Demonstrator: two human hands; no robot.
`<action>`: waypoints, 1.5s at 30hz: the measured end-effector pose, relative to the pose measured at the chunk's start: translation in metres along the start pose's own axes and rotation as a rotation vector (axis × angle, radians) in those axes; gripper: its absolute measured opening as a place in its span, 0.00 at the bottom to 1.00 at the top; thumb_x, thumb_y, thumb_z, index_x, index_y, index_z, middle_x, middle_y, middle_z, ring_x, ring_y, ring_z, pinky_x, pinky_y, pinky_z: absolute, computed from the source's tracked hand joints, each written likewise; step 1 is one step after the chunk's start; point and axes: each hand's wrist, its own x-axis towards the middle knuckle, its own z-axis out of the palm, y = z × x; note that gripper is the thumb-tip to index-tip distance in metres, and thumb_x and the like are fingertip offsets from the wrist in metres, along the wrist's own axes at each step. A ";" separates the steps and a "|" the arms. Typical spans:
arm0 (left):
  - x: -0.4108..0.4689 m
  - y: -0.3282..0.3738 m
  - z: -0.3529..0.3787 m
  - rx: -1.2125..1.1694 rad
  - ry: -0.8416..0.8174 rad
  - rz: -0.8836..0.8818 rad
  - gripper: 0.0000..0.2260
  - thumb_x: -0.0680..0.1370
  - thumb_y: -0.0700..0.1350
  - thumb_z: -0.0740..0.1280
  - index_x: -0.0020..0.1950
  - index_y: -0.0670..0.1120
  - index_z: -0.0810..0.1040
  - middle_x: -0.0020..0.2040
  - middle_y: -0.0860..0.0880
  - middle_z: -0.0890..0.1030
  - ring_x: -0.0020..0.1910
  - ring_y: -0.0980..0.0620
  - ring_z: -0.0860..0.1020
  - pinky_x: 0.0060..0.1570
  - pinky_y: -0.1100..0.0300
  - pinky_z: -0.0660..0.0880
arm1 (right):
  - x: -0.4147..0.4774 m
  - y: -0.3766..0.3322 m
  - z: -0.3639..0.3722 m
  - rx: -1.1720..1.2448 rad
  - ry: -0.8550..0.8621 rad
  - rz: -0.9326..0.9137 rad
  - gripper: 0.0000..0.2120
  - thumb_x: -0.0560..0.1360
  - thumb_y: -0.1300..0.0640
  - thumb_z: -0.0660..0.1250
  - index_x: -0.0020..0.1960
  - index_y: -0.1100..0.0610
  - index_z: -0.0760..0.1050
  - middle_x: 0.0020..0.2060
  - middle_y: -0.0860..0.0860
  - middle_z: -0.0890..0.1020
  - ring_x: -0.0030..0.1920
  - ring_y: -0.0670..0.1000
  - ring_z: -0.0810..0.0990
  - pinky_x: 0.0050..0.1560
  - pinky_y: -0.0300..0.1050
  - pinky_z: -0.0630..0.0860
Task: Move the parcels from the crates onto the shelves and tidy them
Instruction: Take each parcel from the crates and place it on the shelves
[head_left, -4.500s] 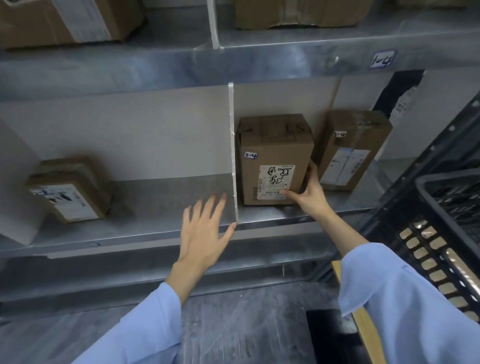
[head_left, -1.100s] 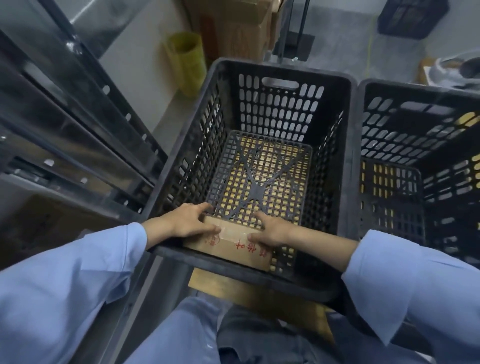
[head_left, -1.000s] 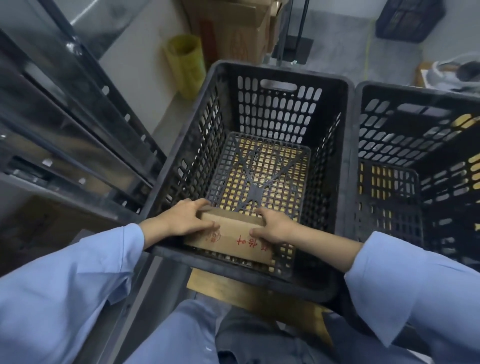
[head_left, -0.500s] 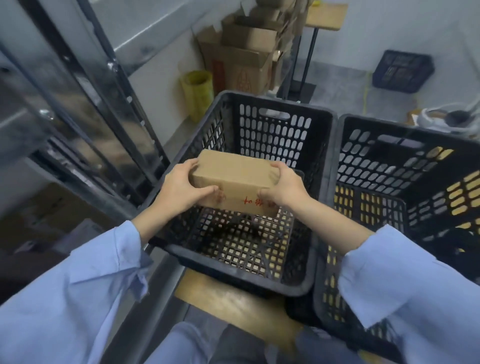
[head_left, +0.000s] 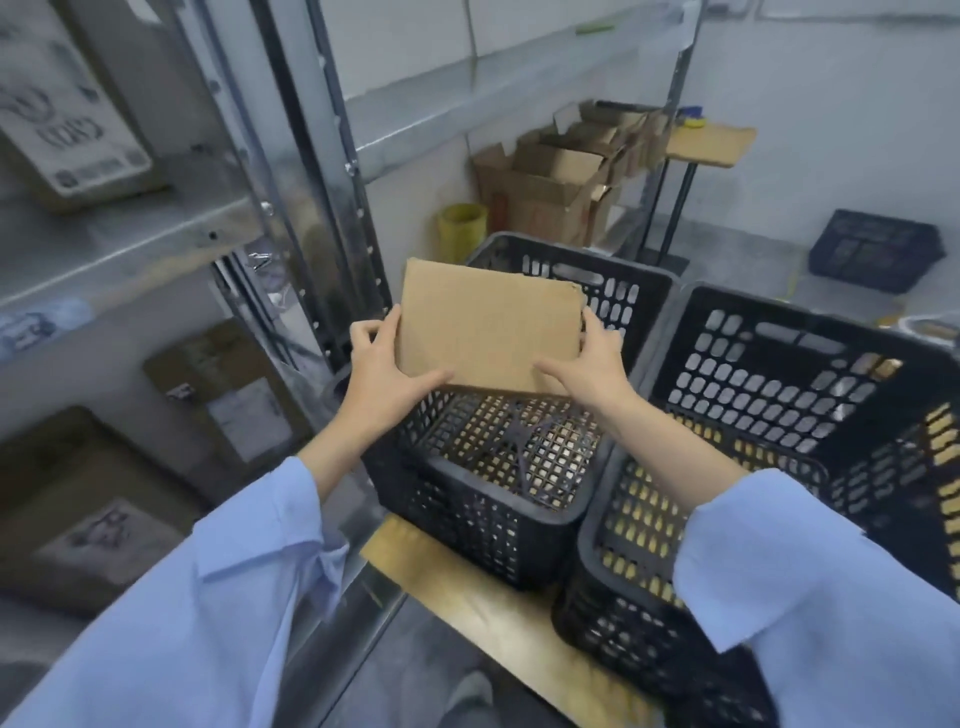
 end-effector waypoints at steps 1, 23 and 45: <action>-0.008 0.001 -0.002 -0.010 0.024 0.003 0.43 0.70 0.52 0.77 0.78 0.48 0.58 0.62 0.49 0.61 0.65 0.49 0.67 0.71 0.51 0.65 | -0.005 0.000 -0.003 -0.005 -0.010 -0.024 0.31 0.69 0.60 0.76 0.68 0.50 0.66 0.61 0.53 0.66 0.57 0.50 0.72 0.72 0.51 0.67; -0.156 0.024 -0.051 -0.090 0.250 0.118 0.39 0.72 0.49 0.76 0.77 0.55 0.58 0.67 0.59 0.67 0.66 0.59 0.68 0.64 0.57 0.65 | -0.109 0.002 -0.031 0.272 -0.211 -0.384 0.37 0.76 0.60 0.71 0.76 0.49 0.53 0.63 0.44 0.66 0.60 0.48 0.73 0.50 0.30 0.71; -0.200 0.021 -0.062 -0.163 0.319 0.101 0.31 0.71 0.48 0.78 0.67 0.54 0.63 0.68 0.53 0.69 0.66 0.52 0.72 0.67 0.50 0.71 | -0.132 0.003 -0.032 0.179 -0.237 -0.446 0.31 0.81 0.60 0.64 0.78 0.47 0.55 0.71 0.45 0.68 0.66 0.45 0.68 0.66 0.45 0.66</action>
